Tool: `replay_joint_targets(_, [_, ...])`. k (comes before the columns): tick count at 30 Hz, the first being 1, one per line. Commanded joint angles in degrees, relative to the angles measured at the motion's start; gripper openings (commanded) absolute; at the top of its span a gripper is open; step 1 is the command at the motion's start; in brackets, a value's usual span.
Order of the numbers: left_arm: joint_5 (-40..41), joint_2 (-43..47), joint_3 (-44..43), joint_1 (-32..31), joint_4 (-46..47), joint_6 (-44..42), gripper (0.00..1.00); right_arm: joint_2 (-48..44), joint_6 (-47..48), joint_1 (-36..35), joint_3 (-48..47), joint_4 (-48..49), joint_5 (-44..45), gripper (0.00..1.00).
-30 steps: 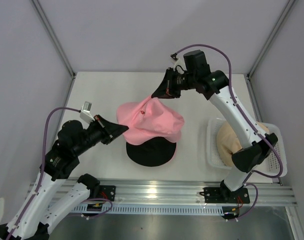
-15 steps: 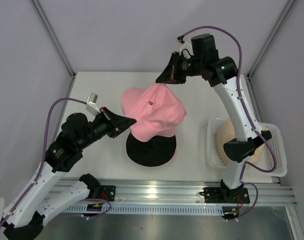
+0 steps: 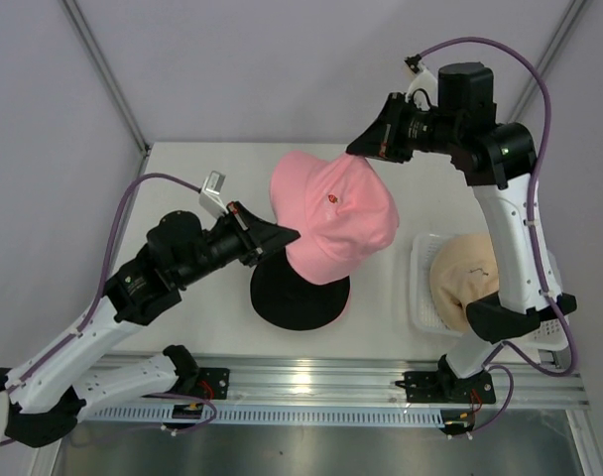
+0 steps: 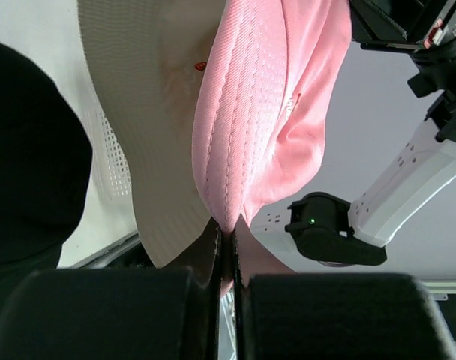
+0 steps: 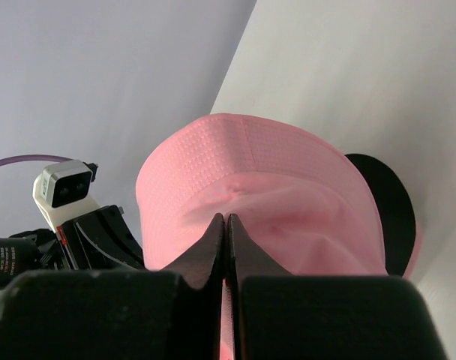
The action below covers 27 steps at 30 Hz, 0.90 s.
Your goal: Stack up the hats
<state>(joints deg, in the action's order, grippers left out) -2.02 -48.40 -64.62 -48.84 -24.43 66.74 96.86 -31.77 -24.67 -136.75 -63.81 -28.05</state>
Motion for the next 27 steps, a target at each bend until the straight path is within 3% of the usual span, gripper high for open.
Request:
replay_joint_targets(1, [0.0, 0.1, -2.1, -2.0, -4.9, -2.7, 0.01, -2.1, 2.7, 4.1, -0.5, 4.7, 7.0, 0.00])
replay_joint_targets(7, [9.3, 8.3, 3.9, -2.0, -10.8, 0.4, 0.01, -1.0, 2.7, 0.9, 4.6, 7.1, 6.2, 0.00])
replay_joint_targets(16, [19.2, 15.6, 15.0, -1.3, -22.6, 7.8, 0.01, 6.1, 5.7, -7.6, 5.3, 5.3, 15.2, 0.00])
replay_joint_targets(22, [21.3, 17.7, 21.1, 6.2, -24.4, 6.3, 0.01, 10.0, 7.5, -10.4, 5.4, 4.2, 19.2, 0.00])
replay_joint_targets(27, [19.8, 13.1, 21.7, 15.3, -23.1, -3.4, 0.01, 11.6, 10.1, -12.2, 5.9, 4.0, 21.9, 0.00])
